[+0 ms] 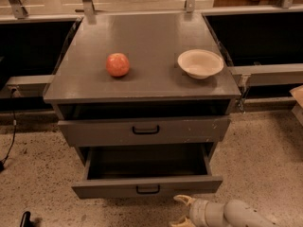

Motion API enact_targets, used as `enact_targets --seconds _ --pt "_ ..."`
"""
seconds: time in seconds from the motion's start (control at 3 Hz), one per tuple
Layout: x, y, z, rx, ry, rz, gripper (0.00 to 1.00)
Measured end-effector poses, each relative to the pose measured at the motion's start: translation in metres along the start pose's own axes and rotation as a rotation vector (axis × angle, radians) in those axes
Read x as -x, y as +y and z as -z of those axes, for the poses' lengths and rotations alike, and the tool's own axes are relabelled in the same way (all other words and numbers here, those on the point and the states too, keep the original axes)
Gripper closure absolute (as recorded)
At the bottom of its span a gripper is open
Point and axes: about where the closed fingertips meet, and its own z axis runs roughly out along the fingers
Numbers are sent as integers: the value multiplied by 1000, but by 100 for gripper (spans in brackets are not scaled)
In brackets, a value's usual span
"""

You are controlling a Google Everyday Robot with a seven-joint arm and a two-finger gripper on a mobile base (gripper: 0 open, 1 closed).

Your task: Close middle drawer

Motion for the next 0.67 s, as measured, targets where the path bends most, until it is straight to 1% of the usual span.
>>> enact_targets --seconds 0.33,0.67 --pt "0 -42 -4 -69 -32 5 69" --pt "-3 -65 -8 -111 -28 0 92"
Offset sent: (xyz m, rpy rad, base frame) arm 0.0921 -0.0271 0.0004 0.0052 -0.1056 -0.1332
